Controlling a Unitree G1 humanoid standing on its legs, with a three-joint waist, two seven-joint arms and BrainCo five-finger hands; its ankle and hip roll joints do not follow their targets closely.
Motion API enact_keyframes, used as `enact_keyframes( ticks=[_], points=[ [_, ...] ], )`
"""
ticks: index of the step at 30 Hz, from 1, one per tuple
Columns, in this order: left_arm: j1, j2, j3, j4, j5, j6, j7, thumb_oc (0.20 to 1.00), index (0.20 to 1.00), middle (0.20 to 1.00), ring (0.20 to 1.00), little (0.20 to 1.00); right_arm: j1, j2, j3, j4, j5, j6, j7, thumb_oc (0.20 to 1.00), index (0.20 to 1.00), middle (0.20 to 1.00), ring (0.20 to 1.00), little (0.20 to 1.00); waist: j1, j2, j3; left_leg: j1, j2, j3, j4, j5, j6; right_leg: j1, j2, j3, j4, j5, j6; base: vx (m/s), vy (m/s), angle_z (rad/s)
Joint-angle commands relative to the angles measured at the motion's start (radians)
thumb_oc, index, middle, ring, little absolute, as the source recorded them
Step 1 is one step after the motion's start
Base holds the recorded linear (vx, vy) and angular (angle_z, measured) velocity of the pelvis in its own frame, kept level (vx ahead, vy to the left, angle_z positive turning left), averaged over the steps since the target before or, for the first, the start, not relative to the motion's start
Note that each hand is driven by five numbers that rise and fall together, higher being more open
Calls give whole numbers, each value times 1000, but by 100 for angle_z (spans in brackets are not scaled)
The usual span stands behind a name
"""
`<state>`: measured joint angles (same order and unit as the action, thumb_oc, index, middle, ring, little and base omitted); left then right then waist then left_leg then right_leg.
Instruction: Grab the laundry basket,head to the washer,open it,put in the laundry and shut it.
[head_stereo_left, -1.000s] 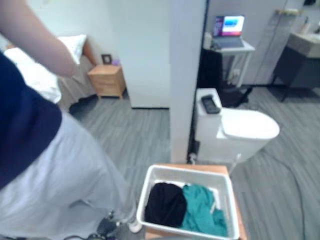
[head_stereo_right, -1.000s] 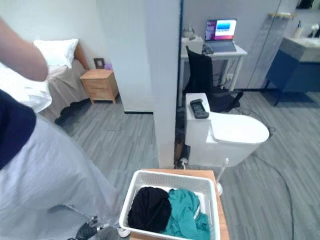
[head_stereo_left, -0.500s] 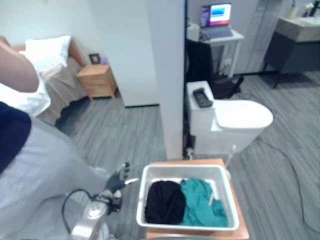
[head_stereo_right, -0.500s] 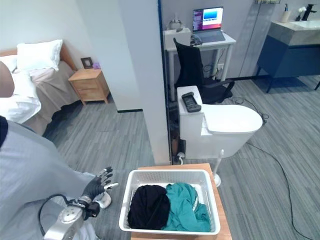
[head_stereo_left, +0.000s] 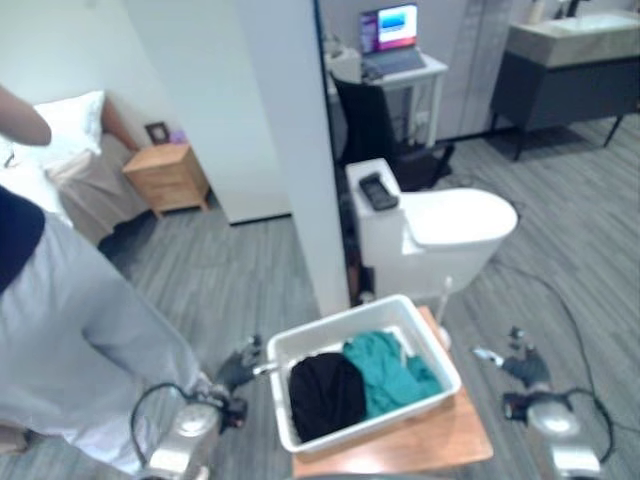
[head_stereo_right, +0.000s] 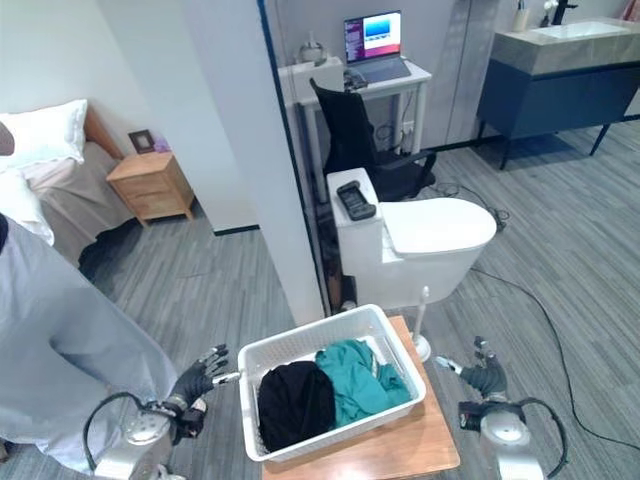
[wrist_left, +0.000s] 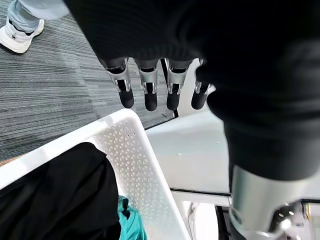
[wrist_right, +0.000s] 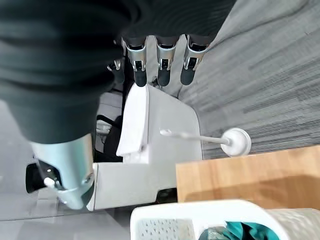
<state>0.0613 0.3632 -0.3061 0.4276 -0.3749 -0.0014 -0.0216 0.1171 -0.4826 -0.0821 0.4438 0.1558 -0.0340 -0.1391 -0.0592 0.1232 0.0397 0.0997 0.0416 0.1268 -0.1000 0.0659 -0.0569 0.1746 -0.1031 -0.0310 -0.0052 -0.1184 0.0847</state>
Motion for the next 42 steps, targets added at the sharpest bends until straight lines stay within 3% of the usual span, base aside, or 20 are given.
enact_keyframes(
  ticks=[1,14,21,30,42],
  points=[
    [-119,-4,-7,57,1,-22,30,1000,1000,1000,1000,1000,-56,-47,-7,-64,-16,-27,-14,1000,1000,1000,1000,1000,16,-25,22,38,-5,-74,66,-108,17,-112,-5,-42,44,98,44,0,0,0],
    [-277,-37,-8,247,105,-16,94,1000,1000,1000,1000,1000,-96,-69,60,-141,6,-25,34,1000,1000,1000,1000,1000,14,-38,40,35,0,-51,36,-95,12,-125,5,-36,4,118,44,-7,-4,-4],
    [-352,-4,95,236,179,-35,180,1000,1000,1000,1000,1000,-83,-67,40,-152,-5,-48,37,1000,1000,1000,1000,1000,27,-50,60,21,-1,-63,30,-89,7,-120,5,-58,-16,119,42,-21,-13,0],
    [-357,-62,104,341,29,-34,198,1000,1000,1000,1000,1000,-108,-63,63,-150,-41,-35,14,1000,1000,1000,1000,1000,24,-43,78,20,-5,-71,29,-88,5,-113,2,-72,-25,119,43,4,-3,5],
    [-341,-105,34,424,28,-13,156,1000,1000,1000,1000,1000,-137,-99,62,-132,-52,-25,4,1000,1000,1000,1000,1000,24,-28,99,15,-5,-76,30,-89,3,-117,3,-80,-23,111,43,8,-1,0]
  ],
)
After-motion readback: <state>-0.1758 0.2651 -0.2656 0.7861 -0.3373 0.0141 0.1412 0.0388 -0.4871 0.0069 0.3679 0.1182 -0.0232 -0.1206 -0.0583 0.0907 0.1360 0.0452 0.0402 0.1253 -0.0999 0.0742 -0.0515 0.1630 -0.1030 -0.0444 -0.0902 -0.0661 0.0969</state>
